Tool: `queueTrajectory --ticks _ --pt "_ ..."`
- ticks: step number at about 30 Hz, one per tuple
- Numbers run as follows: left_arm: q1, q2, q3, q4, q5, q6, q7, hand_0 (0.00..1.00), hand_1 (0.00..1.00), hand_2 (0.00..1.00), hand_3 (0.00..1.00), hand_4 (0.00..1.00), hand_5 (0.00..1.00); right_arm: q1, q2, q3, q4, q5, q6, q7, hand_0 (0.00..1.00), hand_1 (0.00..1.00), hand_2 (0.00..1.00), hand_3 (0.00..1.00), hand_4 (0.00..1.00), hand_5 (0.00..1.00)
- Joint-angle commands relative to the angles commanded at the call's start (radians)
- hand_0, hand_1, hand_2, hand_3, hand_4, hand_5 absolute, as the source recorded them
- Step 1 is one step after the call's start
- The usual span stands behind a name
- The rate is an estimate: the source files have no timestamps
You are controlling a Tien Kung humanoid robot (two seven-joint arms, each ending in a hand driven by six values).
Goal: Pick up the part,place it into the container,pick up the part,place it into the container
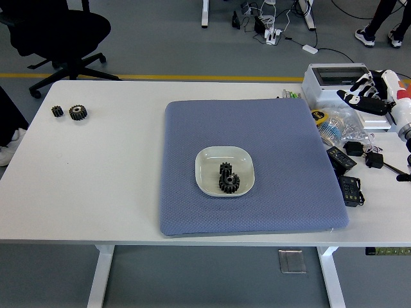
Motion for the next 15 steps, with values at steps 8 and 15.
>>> queueTrajectory --ticks 8,15 --pt "-0.004 0.000 -0.022 0.000 0.017 0.010 0.000 0.768 0.780 0.805 0.590 0.687 0.642 -0.116 -0.006 0.152 0.070 0.331 0.117 0.018 0.072 0.252 0.357 0.440 0.906 0.195" --pt "0.002 0.000 -0.031 0.000 0.030 0.010 0.004 0.767 0.780 0.805 0.590 0.686 0.645 -0.233 0.017 0.282 0.133 0.637 0.242 0.008 0.562 0.630 0.726 0.587 0.998 0.675"
